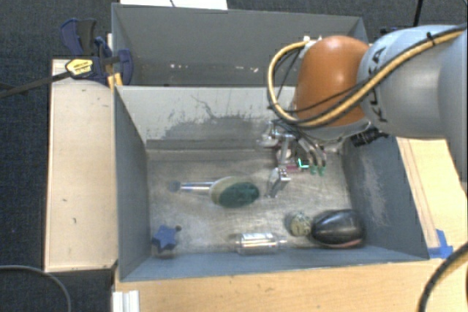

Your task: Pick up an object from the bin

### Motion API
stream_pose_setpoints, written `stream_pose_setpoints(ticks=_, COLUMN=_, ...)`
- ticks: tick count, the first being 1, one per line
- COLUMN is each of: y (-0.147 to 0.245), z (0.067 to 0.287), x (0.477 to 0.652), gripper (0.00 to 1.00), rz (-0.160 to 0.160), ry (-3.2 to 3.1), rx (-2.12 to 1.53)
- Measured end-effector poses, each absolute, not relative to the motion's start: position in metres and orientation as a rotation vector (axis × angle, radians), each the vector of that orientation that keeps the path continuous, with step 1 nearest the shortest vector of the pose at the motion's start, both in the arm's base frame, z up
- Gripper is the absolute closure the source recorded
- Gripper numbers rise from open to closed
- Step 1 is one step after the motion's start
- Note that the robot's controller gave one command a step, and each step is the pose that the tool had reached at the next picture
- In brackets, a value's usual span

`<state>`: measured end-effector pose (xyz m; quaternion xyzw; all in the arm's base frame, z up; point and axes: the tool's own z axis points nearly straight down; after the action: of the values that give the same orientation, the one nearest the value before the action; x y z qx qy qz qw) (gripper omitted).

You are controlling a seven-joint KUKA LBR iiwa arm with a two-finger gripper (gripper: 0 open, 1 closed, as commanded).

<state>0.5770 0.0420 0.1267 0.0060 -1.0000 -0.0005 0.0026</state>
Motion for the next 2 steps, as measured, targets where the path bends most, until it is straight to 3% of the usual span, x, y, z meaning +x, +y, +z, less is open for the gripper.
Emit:
stream_pose_setpoints(ticks=1, y=0.0978, z=0.0704, x=0.5503, gripper=0.00, rz=-0.004, ry=-3.150, rx=-0.006)
stream_pose_setpoints(ticks=2, y=0.0951, z=0.0758, x=0.5549, gripper=1.00, rz=-0.006, ry=-3.161, rx=-0.016)
